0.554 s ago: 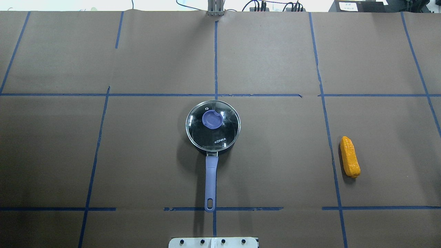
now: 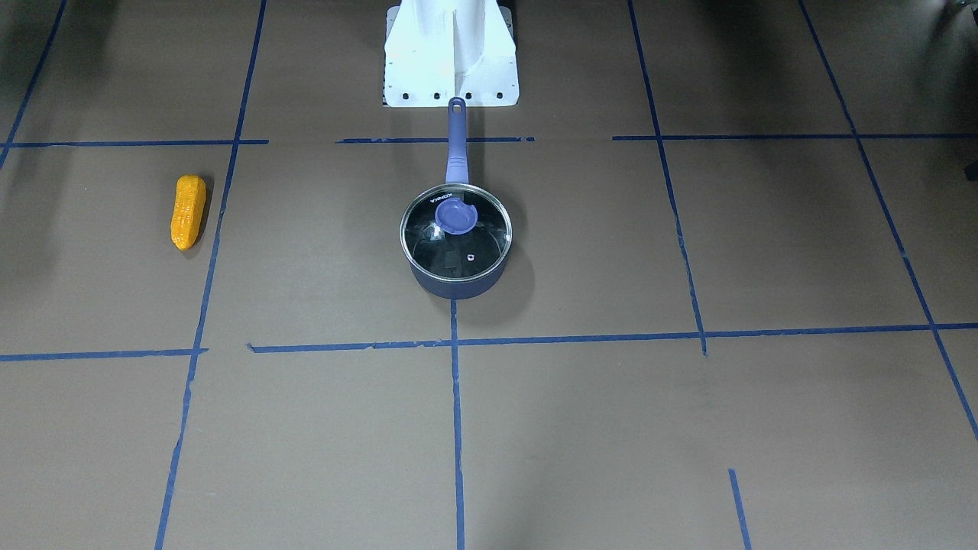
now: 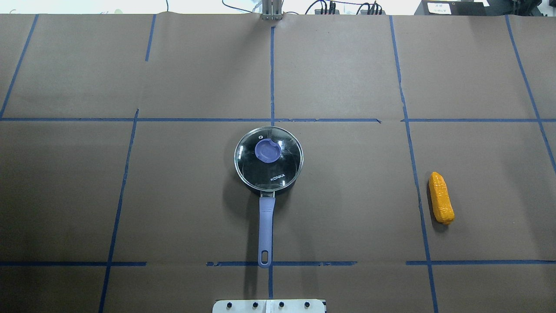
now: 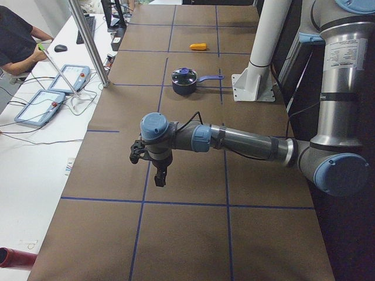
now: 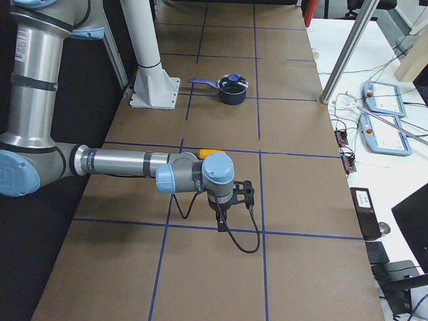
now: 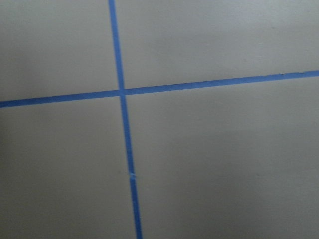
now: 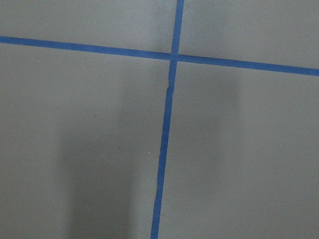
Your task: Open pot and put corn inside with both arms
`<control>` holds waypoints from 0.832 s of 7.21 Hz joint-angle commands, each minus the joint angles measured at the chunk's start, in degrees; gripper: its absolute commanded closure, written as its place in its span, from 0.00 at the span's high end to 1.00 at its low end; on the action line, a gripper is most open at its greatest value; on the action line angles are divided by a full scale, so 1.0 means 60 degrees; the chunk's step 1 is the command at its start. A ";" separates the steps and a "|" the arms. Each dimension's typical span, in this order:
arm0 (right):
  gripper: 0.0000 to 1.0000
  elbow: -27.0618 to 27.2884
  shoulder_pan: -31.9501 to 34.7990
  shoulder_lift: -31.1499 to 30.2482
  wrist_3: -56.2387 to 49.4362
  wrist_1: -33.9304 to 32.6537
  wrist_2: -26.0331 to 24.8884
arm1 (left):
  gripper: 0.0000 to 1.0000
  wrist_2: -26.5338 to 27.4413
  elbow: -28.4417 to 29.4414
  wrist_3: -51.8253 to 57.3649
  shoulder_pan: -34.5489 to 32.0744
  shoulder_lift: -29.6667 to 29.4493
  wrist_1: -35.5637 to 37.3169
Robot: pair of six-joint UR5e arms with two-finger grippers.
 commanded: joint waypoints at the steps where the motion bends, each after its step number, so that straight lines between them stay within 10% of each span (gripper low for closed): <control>1: 1.00 0.0013 0.0056 -0.0023 -0.0008 -0.0224 0.0019 | 1.00 0.0070 0.0131 0.0099 0.0053 -0.0001 -0.0097; 6: 1.00 0.0203 0.0056 -0.0082 -0.0008 -0.0121 0.0107 | 1.00 -0.0017 -0.0991 -0.0322 0.0896 -0.0030 -0.0068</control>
